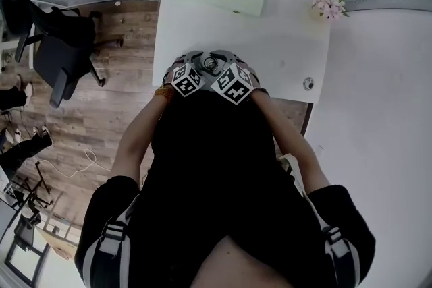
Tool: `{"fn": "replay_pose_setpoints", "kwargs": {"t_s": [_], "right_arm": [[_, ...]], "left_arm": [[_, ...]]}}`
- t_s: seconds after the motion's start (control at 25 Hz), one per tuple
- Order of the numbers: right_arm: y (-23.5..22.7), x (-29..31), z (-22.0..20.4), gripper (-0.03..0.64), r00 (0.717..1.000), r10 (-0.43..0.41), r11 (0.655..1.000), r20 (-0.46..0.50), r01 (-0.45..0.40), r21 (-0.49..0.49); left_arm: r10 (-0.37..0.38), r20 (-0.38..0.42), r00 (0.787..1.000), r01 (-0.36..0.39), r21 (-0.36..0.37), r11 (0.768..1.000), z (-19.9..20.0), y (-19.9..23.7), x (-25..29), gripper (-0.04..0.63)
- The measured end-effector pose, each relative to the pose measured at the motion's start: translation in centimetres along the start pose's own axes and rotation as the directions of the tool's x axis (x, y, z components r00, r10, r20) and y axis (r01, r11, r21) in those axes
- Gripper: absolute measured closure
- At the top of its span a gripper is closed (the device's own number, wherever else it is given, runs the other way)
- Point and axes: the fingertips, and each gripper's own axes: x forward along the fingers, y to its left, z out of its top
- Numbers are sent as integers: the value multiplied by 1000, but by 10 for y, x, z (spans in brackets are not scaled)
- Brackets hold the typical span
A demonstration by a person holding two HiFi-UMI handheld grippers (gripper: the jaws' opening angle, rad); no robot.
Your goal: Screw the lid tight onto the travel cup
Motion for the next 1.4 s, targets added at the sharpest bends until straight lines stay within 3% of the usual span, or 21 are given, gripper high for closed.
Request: {"fn": "replay_pose_setpoints", "kwargs": {"t_s": [0.08, 0.2, 0.28, 0.36, 0.44, 0.48, 0.56, 0.64, 0.72, 0.84, 0.92, 1.04, 1.16, 1.28, 1.4], "right_arm": [[6, 2, -5, 370, 998, 42, 984, -48, -50, -173], [11, 4, -11, 371, 986, 91, 885, -138, -144, -443], [14, 4, -13, 371, 973, 129, 818, -191, -213, -534], [17, 3, -14, 371, 960, 153, 759, -233, -265, -594], [18, 4, -14, 371, 955, 161, 735, -250, -285, -615], [19, 4, -14, 371, 955, 164, 738, -246, -285, -612], [18, 3, -13, 368, 964, 171, 774, -202, -259, -578], [13, 1, -9, 330, 980, 169, 865, -106, -199, -461], [7, -4, -2, 305, 990, 139, 955, 10, -131, -266], [6, -4, 0, 305, 995, 47, 996, 88, -40, -75], [6, -1, 1, 311, 995, -8, 1000, 95, 10, -28], [7, 4, 1, 339, 996, -28, 1000, 89, 28, 2], [11, 6, -1, 354, 996, 14, 999, 82, -12, -30], [16, 7, -1, 356, 994, 100, 983, 40, -92, -157], [23, 6, -4, 356, 973, 225, 921, -44, -227, -316]], "left_arm": [[-50, -28, 998, 52, 50, 997, -2, -2, 0, 233], [-156, -129, 979, 178, 177, 968, -5, -2, 0, 232], [-234, -206, 950, 286, 275, 918, -6, -5, 0, 230], [-292, -288, 912, 387, 370, 845, -8, -7, -1, 230], [-323, -341, 883, 451, 422, 786, -9, -8, -3, 229], [-332, -347, 877, 463, 429, 775, -9, -8, -4, 227], [-332, -322, 887, 448, 419, 790, -10, -8, -4, 227], [-310, -265, 913, 394, 380, 836, -10, -7, -3, 229], [-262, -192, 946, 312, 313, 897, -9, -5, -4, 229], [-152, -106, 983, 170, 184, 968, -10, -2, -5, 229], [-82, -71, 994, 89, 102, 991, -10, -2, -5, 229], [-16, -47, 999, 17, 27, 999, -10, -3, -5, 230], [-13, -44, 999, 14, 20, 1000, -11, -3, -4, 232], [-80, -77, 994, 87, 98, 991, -12, -4, -4, 232], [-191, -168, 967, 229, 249, 941, -14, -9, -5, 232]]}}
